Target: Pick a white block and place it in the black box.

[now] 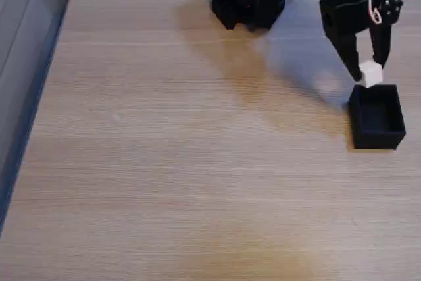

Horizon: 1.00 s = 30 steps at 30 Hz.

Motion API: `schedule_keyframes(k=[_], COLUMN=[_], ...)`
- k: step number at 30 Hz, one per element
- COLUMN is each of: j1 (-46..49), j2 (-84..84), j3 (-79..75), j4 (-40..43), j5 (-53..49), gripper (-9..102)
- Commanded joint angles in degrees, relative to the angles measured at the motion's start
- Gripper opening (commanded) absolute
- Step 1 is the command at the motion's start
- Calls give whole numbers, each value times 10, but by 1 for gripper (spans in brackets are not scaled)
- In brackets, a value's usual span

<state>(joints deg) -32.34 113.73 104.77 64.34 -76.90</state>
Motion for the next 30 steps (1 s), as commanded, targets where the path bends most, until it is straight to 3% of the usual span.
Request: schedule_keyframes(k=[1,8,21,26,30], j1=[-11,-18,-34,-31,-21], j2=[-41,-101,-143,-143,-134], j3=[-69,-98,-138,-140,-137], j4=[5,8,16,18,34], j5=[-4,9,81,79,59], gripper=[0,1,21,21,7])
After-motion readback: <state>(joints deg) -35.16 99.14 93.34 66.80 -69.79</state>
